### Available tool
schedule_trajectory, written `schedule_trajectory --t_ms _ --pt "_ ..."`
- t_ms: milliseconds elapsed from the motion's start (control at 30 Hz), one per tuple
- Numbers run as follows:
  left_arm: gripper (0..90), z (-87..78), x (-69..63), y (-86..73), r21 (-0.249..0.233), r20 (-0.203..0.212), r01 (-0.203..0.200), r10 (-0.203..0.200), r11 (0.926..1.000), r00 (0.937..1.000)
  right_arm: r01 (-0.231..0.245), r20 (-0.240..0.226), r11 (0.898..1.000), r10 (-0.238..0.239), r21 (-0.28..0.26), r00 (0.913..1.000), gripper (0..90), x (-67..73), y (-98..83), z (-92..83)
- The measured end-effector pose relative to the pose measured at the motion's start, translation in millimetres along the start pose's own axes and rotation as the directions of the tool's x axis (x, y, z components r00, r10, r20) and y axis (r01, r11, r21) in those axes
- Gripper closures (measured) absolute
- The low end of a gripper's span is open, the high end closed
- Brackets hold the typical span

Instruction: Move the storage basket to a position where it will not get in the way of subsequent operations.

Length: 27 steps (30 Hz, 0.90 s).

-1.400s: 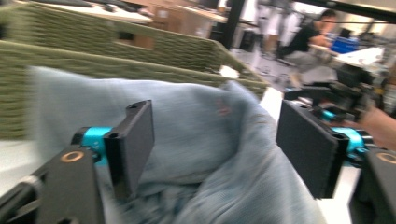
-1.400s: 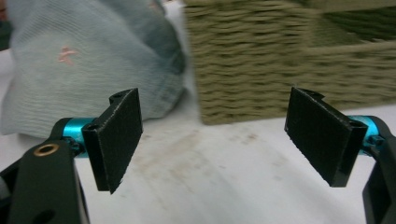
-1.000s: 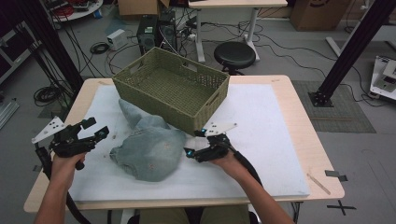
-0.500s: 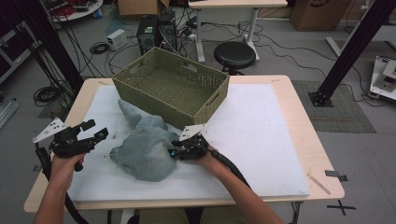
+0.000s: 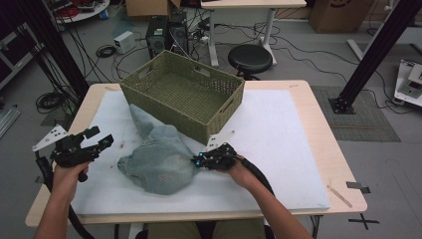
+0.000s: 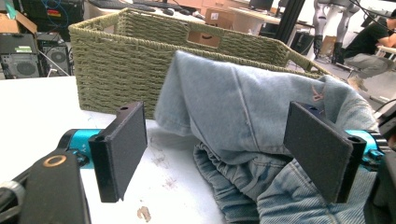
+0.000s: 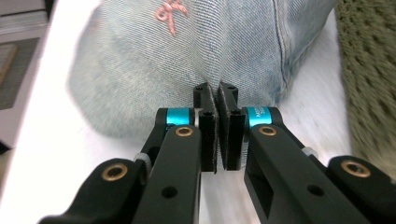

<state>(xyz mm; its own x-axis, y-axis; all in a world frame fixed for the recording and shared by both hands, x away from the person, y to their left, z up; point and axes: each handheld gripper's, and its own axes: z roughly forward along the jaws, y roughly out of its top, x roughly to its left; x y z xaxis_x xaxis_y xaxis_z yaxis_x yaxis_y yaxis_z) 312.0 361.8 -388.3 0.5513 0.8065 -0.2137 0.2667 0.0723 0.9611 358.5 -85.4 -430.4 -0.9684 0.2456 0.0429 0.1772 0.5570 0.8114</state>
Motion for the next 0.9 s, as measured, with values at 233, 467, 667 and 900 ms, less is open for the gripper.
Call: schedule_trajectory --t_ms 233,467,667,900 --pt "21.5 3.7 -2.5 0.9 -0.003 0.005 0.000 0.000 1.0000 1.0000 0.006 0.033 1.000 -0.007 0.017 0.9994 88.6 -4.1 -24.6 -41.0" --pt "21.5 11.9 -6.8 3.6 0.002 0.016 -0.010 0.010 0.9999 0.9998 -0.041 0.103 0.999 0.040 0.007 0.9939 88.7 -16.9 -53.9 -83.5" --pt "21.5 17.3 -11.5 5.5 0.003 0.026 -0.017 0.016 0.9999 0.9995 -0.051 0.122 0.999 0.049 0.009 0.9913 88.9 -23.1 -71.1 -108.4" --pt "21.5 21.1 -15.4 6.8 0.004 0.034 -0.023 0.023 0.9997 0.9992 -0.087 0.176 0.996 0.083 0.012 0.9808 88.9 -34.3 -90.2 -139.1"
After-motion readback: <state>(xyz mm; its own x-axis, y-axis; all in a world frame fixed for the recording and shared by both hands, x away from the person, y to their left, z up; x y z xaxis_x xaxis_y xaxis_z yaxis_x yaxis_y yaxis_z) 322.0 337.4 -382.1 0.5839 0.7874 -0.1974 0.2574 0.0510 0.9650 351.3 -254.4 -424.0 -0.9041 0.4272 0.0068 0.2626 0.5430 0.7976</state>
